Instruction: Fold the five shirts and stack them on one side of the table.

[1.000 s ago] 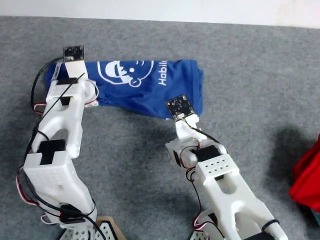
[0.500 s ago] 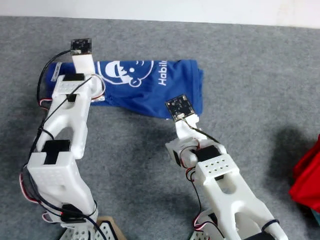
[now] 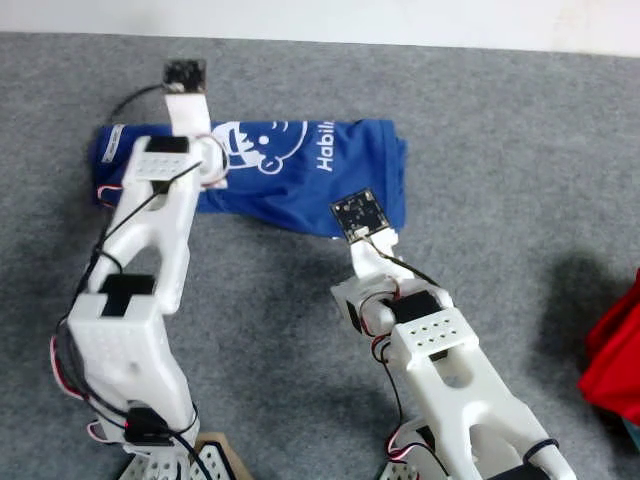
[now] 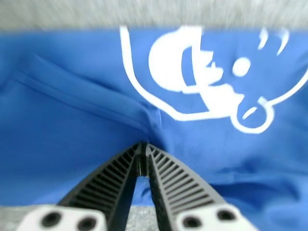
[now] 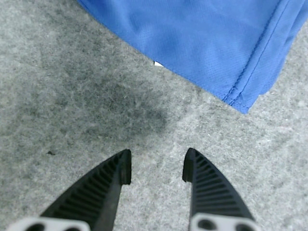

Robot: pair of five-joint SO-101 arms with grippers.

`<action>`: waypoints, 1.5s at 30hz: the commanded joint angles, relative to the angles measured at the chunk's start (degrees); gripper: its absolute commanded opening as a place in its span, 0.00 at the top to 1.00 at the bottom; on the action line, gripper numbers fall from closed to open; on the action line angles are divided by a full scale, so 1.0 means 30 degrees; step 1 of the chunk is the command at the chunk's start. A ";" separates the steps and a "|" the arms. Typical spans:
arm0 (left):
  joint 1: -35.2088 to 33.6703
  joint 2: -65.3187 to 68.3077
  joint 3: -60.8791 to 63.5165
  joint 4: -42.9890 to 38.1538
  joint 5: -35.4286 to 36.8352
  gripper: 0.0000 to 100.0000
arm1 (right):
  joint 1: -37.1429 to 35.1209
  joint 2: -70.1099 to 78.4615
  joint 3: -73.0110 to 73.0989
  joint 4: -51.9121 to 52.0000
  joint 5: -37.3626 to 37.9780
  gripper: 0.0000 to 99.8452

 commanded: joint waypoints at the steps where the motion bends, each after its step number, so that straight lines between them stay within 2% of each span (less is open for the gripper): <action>1: 0.0337 0.0923 -0.1333 -0.0381 0.0234 0.99 | -0.0161 -0.0073 -0.0718 -0.0220 0.0352 0.82; 9: 0.0366 0.1245 -0.2476 -0.0117 0.0234 0.99 | -0.0161 -0.0073 -0.0718 -0.0220 0.0352 0.82; 18: 0.0278 -0.5700 -0.2593 0.7385 0.0234 0.99 | -0.0161 -0.0044 -0.0718 -0.0220 0.0352 0.82; 25: -0.0396 -0.9245 -0.2564 1.2337 0.0234 0.99 | 0.0190 -0.0220 -0.0689 -0.0220 0.0264 0.82; 28: -0.0396 -1.0476 -0.1275 1.3714 0.0234 0.99 | 0.0689 -0.0220 -0.0777 -0.0308 0.0234 0.82; 32: -0.0396 -1.2440 0.3004 1.3216 0.0234 0.99 | 0.0777 -0.0249 -0.0894 -0.0278 0.0147 0.82; 38: -0.0718 -1.6601 1.2996 0.6828 0.0234 0.99 | 0.3121 -0.0044 -0.2271 0.0601 -0.2813 0.82; 45: -0.4000 -2.1875 2.0674 0.1700 0.0234 0.99 | 0.3590 0.0015 -0.4615 0.1568 -0.3751 0.81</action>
